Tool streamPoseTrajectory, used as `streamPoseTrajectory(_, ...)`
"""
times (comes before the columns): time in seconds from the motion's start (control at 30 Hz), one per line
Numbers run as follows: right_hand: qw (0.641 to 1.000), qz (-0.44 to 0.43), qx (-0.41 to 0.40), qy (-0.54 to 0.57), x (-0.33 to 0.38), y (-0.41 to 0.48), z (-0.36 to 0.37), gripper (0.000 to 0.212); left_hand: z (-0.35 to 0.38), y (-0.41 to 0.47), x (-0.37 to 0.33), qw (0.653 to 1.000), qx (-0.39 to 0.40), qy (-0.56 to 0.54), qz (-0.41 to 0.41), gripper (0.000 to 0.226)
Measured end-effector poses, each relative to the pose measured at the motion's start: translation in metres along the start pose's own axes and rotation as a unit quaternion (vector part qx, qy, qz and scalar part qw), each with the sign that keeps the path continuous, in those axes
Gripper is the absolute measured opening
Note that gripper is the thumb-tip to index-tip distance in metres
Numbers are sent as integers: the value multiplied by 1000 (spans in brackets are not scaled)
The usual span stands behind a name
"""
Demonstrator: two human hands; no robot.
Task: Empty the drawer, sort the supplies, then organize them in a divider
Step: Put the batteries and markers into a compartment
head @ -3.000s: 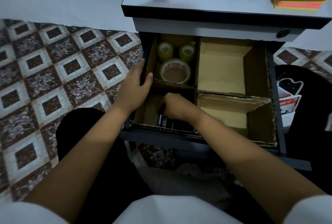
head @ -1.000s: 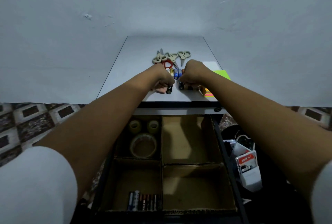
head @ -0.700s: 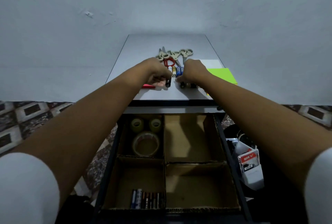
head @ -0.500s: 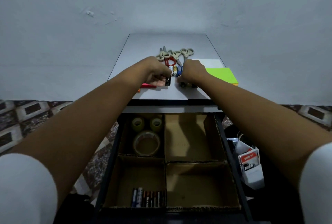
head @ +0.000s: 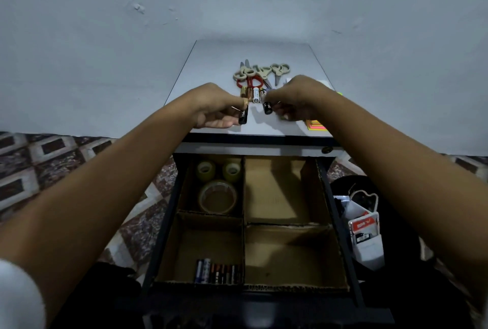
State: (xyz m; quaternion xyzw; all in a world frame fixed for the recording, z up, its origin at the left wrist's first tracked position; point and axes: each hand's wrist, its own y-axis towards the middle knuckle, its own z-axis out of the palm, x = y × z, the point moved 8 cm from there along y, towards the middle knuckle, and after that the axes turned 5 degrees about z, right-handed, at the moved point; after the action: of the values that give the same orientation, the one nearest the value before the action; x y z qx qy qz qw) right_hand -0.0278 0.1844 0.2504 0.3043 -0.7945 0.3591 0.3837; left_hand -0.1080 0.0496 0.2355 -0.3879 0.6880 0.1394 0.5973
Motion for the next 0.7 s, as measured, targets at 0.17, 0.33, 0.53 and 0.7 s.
streamPoseTrajectory(0.17, 991, 34, 93, 95, -24, -34, 38, 19, -6, -38, 33, 999, 25, -44, 8, 7)
streamPoseTrajectory(0.33, 980, 18, 176, 96, -53, -67, 90, 8, -25, -64, 92, 999, -7, -39, -18, 4)
streamPoseTrajectory(0.53, 968, -8, 250, 12, -87, -94, 162, 18, -45, -81, 150, 995, -62, -20, -69, 13)
streamPoseTrajectory(0.7, 955, 30, 293, -44, -124, -94, 219, 25, -45, -90, 173, 994, -70, -30, -84, 2)
